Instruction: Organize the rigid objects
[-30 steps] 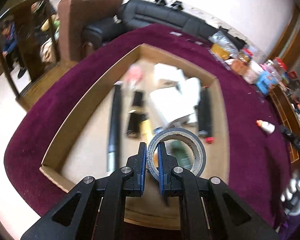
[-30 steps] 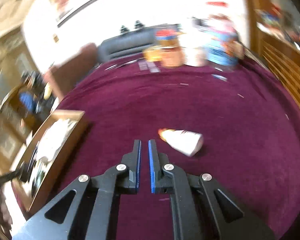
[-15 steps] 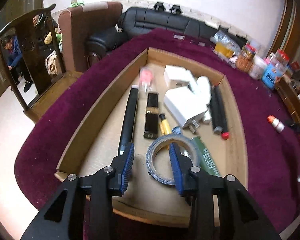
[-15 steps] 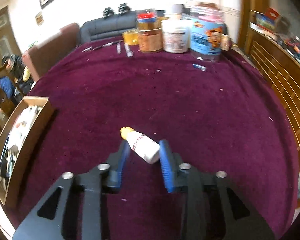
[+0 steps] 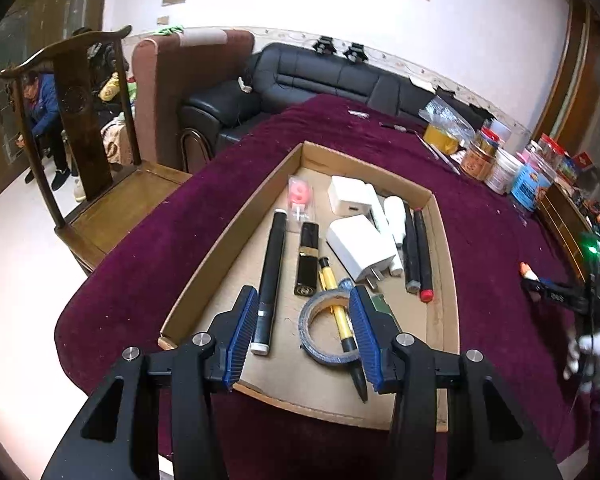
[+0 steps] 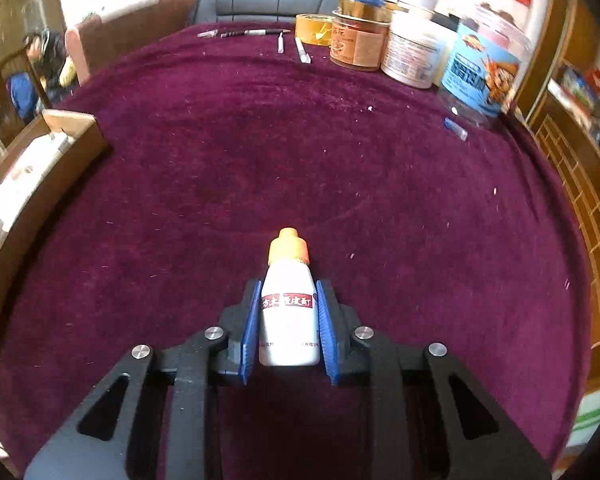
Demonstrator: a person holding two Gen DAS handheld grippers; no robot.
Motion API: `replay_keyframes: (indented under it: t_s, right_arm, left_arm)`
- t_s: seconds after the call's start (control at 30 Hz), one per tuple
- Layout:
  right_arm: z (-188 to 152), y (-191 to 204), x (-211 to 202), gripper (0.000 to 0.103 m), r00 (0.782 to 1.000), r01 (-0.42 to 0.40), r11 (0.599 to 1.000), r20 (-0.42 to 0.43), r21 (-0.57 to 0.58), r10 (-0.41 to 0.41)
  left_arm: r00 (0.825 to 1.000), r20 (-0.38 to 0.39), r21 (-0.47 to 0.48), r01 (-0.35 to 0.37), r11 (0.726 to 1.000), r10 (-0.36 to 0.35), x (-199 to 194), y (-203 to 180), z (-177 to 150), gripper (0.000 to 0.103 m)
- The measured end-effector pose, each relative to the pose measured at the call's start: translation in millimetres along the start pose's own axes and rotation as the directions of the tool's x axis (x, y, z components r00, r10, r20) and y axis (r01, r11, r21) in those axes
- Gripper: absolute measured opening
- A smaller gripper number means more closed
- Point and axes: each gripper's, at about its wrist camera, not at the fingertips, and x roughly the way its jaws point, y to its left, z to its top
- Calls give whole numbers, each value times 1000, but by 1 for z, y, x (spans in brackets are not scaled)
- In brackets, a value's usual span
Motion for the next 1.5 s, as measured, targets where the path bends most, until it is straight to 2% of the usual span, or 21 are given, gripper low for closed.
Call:
replay_keyframes:
  t_s: [0.1, 0.17, 0.2, 0.23, 0.27, 0.3, 0.33, 0.37, 0.4, 0.47, 0.53, 0.63, 0.67, 0.73, 0.8, 0.9, 0.97, 1.07, 1.17, 1.5]
  right_arm:
    - [1, 11, -25, 24, 989, -142, 988, 42, 68, 139]
    - [7, 32, -41, 24, 965, -259, 964, 56, 65, 255]
    - [10, 46, -47, 24, 951, -306, 951, 57, 54, 303]
    - [14, 68, -55, 24, 929, -367, 930, 55, 30, 365]
    - [16, 86, -59, 25, 912, -408, 913, 48, 12, 407]
    - [18, 102, -63, 25, 896, -442, 897, 37, -5, 442]
    - [18, 124, -65, 25, 880, -474, 880, 20, -29, 475]
    - [19, 147, -65, 25, 867, -497, 866, -1, -55, 498]
    - [18, 166, -64, 25, 862, -506, 859, -19, -78, 506]
    - [17, 200, -58, 25, 873, -488, 864, -45, -126, 486]
    - [15, 228, -44, 25, 898, -440, 883, -71, -162, 434]
    - [9, 251, -26, 25, 955, -296, 926, -67, -232, 289]
    - [6, 256, -21, 25, 966, -257, 933, -65, -254, 248]
    - [3, 256, -14, 25, 972, -235, 936, -66, -262, 225]
    - [0, 251, -18, 25, 966, -257, 932, -59, -256, 250]
    - [-4, 240, -32, 26, 964, -258, 933, 1, -250, 267]
    - [-9, 233, -45, 34, 964, -243, 937, 48, -252, 263]
    - [-16, 223, -57, 41, 961, -225, 943, 103, -246, 256]
    - [-23, 214, -63, 41, 959, -218, 947, 126, -238, 253]
    - [-35, 189, -78, 41, 948, -236, 946, 163, -220, 275]
  left_arm:
    - [997, 65, -5, -36, 999, 36, -11, -1, -2, 44]
    - [986, 139, -15, -89, 996, 90, -21, -1, -3, 54]
    - [971, 201, -24, -130, 991, 132, -31, -3, -4, 57]
    - [951, 259, -36, -163, 986, 167, -40, -4, -6, 67]
    - [929, 312, -54, -192, 980, 199, -50, -5, -8, 85]
    - [906, 360, -74, -210, 975, 223, -60, -6, -10, 96]
    - [872, 432, -99, -208, 973, 230, -76, -6, -13, 102]
    - [856, 463, -115, -201, 973, 232, -83, -5, -14, 102]
    - [847, 474, -135, -199, 971, 240, -88, -4, -14, 102]
    - [875, 424, -153, -185, 971, 233, -85, -1, -4, 102]
    - [914, 366, -124, -141, 982, 178, -73, 3, 5, 102]
    - [928, 317, -140, -157, 978, 194, -61, 7, 7, 102]
    - [931, 305, -140, -165, 976, 201, -58, 9, 8, 102]
    - [935, 284, -145, -178, 973, 214, -51, 10, 9, 102]
    - [940, 257, -140, -194, 971, 224, -46, 11, 10, 102]
    - [958, 202, -132, -177, 975, 201, -39, 12, 8, 102]
    - [970, 151, -119, -174, 978, 191, -31, 10, 6, 102]
    - [960, 143, -104, -225, 969, 239, -30, 3, 1, 102]
    - [950, 152, -76, -264, 961, 273, -32, -7, -1, 102]
    - [939, 161, -12, -307, 952, 305, -38, -38, -4, 102]
